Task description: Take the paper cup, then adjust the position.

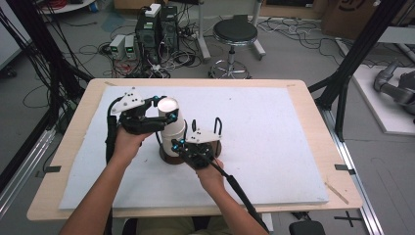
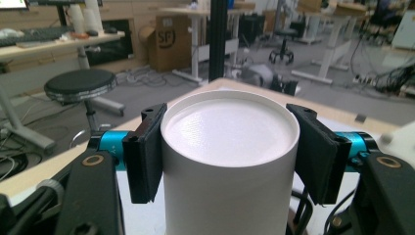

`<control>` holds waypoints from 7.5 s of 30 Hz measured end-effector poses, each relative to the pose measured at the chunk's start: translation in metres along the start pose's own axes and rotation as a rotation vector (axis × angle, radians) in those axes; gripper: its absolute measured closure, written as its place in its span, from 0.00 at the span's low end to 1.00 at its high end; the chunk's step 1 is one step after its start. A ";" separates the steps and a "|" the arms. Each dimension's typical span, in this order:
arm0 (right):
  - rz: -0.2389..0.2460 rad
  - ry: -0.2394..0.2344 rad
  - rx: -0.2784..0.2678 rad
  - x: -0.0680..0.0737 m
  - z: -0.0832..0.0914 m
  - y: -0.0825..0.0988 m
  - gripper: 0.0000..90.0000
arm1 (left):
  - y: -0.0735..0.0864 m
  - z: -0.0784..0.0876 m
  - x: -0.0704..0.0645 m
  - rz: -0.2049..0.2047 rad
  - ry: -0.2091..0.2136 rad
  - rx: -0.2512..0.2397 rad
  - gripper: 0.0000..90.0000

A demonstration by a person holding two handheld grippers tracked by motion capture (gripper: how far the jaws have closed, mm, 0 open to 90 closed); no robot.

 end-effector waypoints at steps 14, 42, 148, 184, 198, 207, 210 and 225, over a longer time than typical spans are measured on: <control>0.075 -0.131 -0.015 0.001 0.012 -0.004 0.83 | -0.059 0.015 -0.003 0.026 -0.021 -0.144 0.39; 0.199 -0.125 -0.046 -0.085 0.125 -0.012 0.23 | -0.047 0.000 -0.065 0.007 0.206 -0.084 0.39; 0.353 -0.391 0.108 -0.066 0.134 0.002 0.37 | 0.024 -0.056 -0.129 -0.127 0.559 0.384 0.22; 0.156 -0.414 -0.134 -0.076 0.149 -0.009 0.19 | 0.049 -0.038 -0.100 0.066 0.581 0.195 0.39; 0.127 -0.375 -0.169 -0.085 0.153 -0.008 0.18 | 0.055 -0.026 -0.087 0.150 0.557 0.011 0.39; 0.124 -0.442 -0.143 -0.075 0.147 -0.003 0.18 | 0.052 -0.028 -0.097 0.157 0.629 -0.045 0.39; 0.118 -0.470 -0.132 -0.071 0.144 -0.001 0.18 | 0.050 -0.029 -0.100 0.164 0.649 -0.058 0.39; 0.143 -0.522 -0.124 -0.072 0.146 -0.002 0.33 | 0.046 -0.032 -0.107 0.157 0.667 -0.041 0.40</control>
Point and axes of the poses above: each handheld gripper's, and its own axes: z roughly backward along the jaws, y roughly out of its underside, x roughly to its left, the point moved 3 cm from there along -z, roughly forward along the jaws, and after that the axes turned 10 degrees about -x, right-handed, at the moved point
